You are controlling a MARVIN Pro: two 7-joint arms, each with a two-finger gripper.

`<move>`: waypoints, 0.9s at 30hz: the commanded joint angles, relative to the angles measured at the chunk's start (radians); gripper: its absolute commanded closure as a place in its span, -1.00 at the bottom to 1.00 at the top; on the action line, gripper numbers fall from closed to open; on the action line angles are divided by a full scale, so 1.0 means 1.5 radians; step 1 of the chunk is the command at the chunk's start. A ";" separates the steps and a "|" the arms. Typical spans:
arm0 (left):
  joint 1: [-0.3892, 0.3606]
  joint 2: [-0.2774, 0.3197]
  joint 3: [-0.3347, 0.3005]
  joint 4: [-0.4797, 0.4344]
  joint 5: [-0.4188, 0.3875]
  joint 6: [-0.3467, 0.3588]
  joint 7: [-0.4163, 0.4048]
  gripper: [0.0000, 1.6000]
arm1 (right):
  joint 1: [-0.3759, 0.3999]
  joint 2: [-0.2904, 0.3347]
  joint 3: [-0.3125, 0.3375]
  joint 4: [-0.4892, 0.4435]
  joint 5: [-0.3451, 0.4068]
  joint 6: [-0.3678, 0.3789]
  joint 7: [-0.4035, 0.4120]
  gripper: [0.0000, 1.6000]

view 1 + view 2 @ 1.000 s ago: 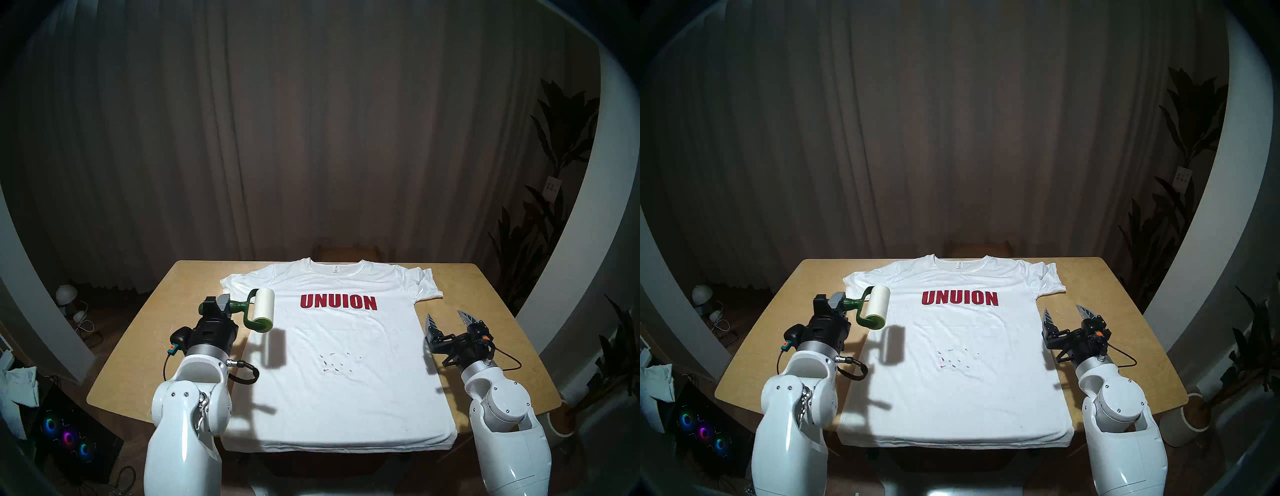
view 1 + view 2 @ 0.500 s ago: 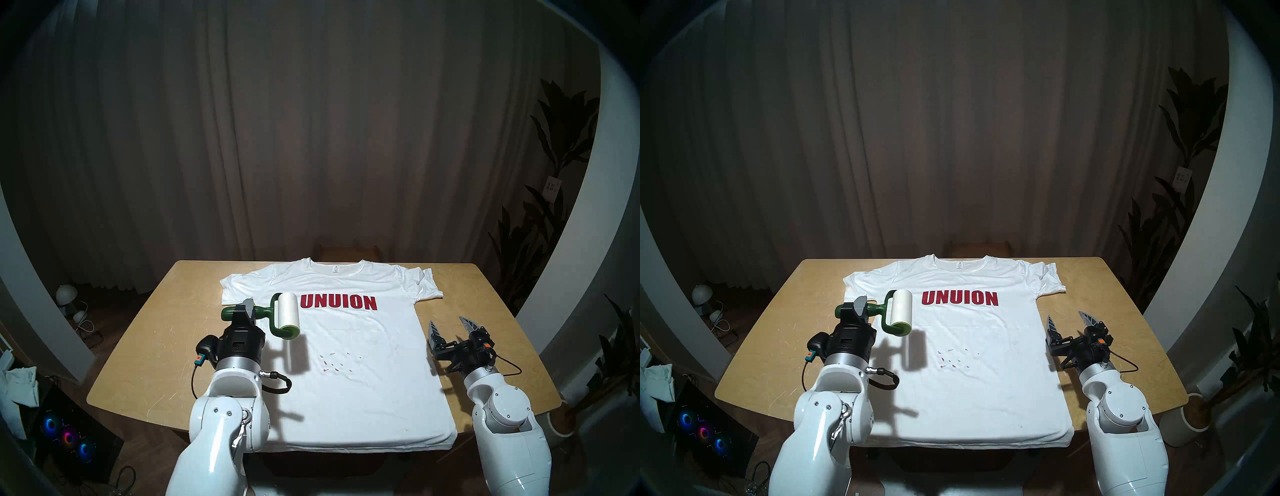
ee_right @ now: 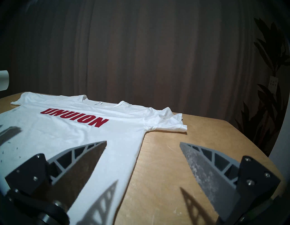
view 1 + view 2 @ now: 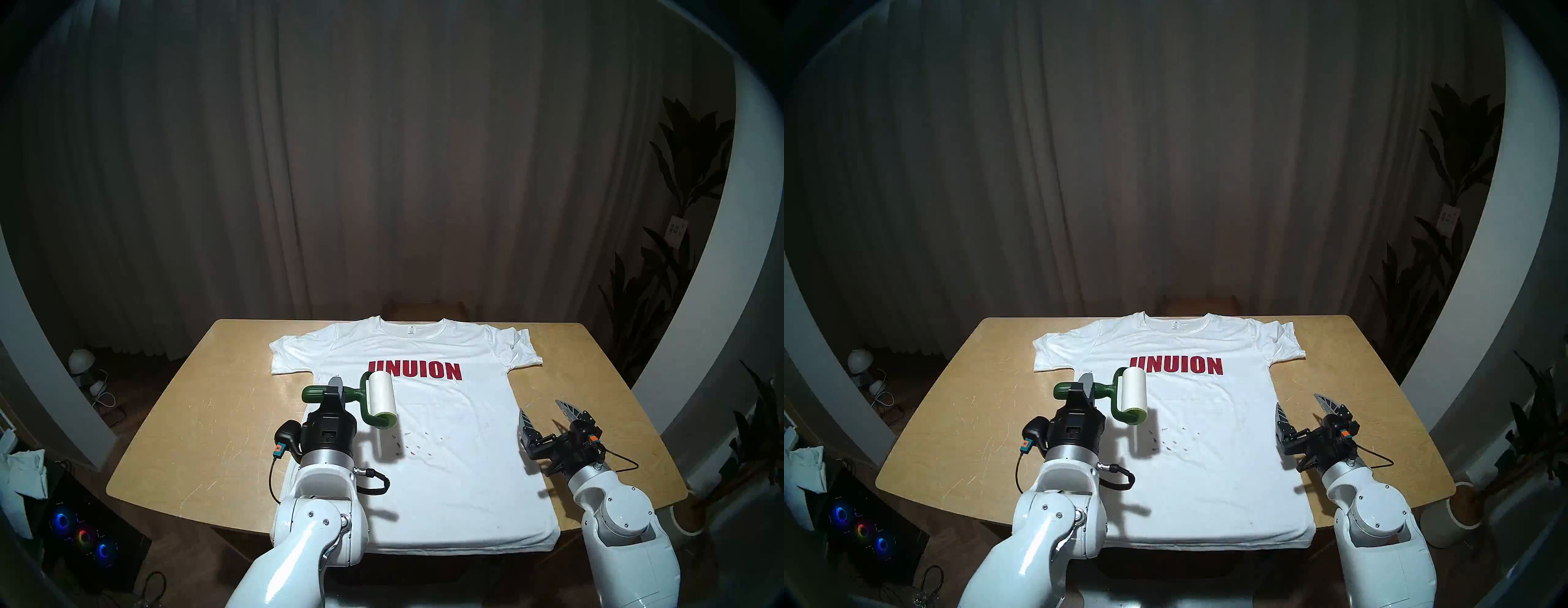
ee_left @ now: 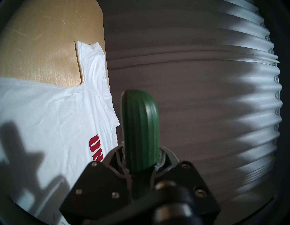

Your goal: Use the fur roller to clean a top

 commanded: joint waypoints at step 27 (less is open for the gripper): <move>-0.216 0.109 0.290 0.102 -0.030 -0.213 0.059 1.00 | 0.068 0.030 -0.003 0.079 -0.035 -0.068 0.037 -1.00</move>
